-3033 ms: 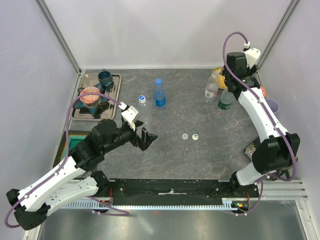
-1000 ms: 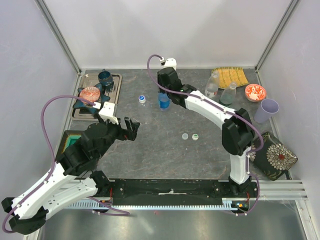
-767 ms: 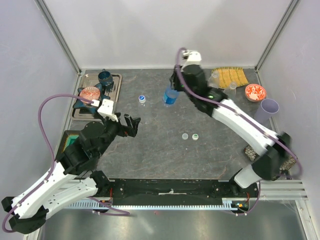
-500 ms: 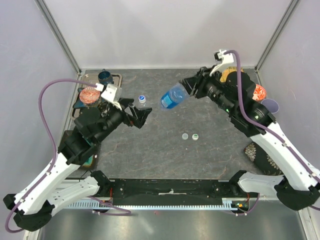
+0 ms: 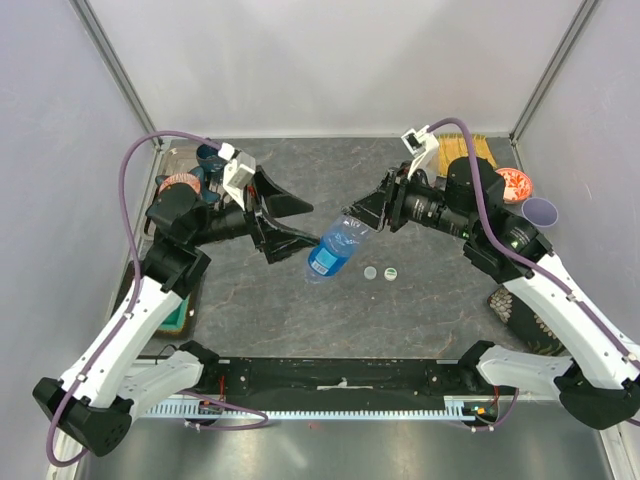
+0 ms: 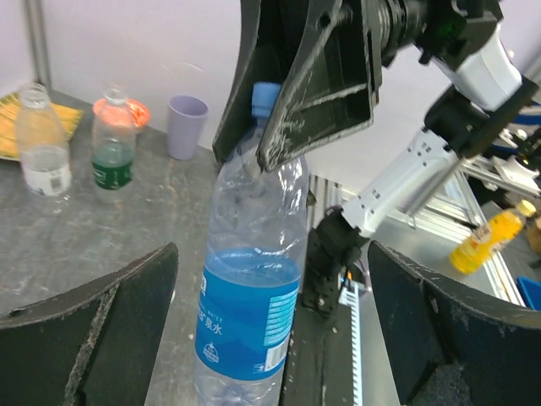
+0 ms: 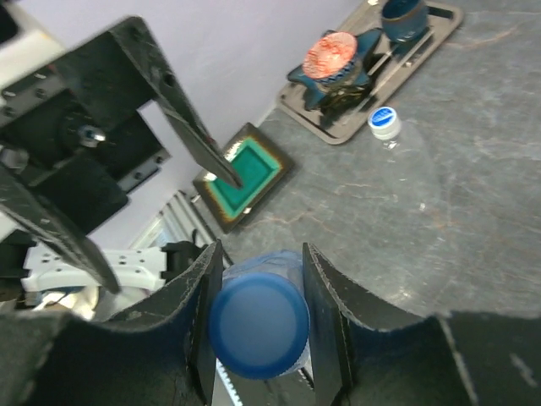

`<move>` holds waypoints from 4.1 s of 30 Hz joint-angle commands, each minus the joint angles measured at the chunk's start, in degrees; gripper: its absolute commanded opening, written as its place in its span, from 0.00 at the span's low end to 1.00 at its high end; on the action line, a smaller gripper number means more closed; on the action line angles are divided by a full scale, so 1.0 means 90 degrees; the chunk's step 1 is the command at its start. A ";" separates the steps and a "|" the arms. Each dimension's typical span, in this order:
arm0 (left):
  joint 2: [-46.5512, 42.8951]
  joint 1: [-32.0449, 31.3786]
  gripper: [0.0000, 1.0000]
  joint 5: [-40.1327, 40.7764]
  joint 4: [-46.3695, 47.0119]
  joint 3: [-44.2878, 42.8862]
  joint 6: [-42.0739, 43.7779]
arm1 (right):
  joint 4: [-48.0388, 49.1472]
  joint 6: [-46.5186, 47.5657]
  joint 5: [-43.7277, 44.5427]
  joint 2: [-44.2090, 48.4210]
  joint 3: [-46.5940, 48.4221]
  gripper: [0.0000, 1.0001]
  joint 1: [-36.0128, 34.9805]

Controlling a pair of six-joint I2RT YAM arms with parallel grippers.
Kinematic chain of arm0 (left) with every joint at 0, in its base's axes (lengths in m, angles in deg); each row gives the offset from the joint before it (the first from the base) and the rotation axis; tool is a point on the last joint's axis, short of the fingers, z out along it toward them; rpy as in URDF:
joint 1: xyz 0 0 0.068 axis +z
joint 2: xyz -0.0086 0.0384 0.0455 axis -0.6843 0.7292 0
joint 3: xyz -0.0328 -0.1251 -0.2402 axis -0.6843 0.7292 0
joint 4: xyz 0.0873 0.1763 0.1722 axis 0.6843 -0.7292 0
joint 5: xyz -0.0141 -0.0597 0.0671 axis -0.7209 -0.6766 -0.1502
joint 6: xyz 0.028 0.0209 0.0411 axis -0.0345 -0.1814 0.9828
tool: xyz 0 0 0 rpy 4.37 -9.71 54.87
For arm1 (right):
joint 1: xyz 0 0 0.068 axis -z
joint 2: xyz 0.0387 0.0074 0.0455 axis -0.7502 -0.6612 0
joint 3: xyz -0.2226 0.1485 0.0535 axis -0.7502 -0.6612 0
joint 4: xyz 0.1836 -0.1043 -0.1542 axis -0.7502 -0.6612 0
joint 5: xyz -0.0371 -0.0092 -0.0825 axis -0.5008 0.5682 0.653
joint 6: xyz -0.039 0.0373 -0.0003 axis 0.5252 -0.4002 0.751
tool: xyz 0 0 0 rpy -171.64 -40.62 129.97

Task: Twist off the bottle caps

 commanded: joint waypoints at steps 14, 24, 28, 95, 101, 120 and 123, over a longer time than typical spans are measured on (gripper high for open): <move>0.0399 -0.0610 0.99 -0.0423 -0.0429 0.0325 0.0860 | 0.1221 -0.0700 -0.0810 -0.0297 0.0168 0.00 -0.0352; 0.0448 -0.0933 0.85 -0.0443 -0.0929 0.0354 0.1475 | 0.1054 -0.0367 -0.0389 -0.0444 0.0188 0.00 -0.0518; 0.0458 -0.0943 0.68 -0.0511 -0.0987 0.0344 0.1554 | 0.1015 -0.0299 -0.0292 -0.0454 0.0179 0.00 -0.0528; 0.0409 -0.3208 0.34 0.7067 -0.0811 0.0501 0.3087 | 0.1142 -0.1188 0.2336 -0.0678 0.0149 0.39 -0.0645; 0.0361 -0.3199 0.34 0.7077 -0.0792 0.0471 0.3038 | 0.1123 -0.1061 0.2073 -0.0698 0.0071 0.14 -0.0645; -0.0411 -0.1345 0.31 -0.0762 -0.0002 0.0198 0.0715 | 0.0595 0.1302 -0.1696 -0.0366 0.0267 0.00 -0.0498; -0.0236 -0.1100 0.31 -0.1710 0.0710 0.0266 0.0003 | 0.0634 0.1507 -0.2300 -0.0249 0.0150 0.00 -0.0489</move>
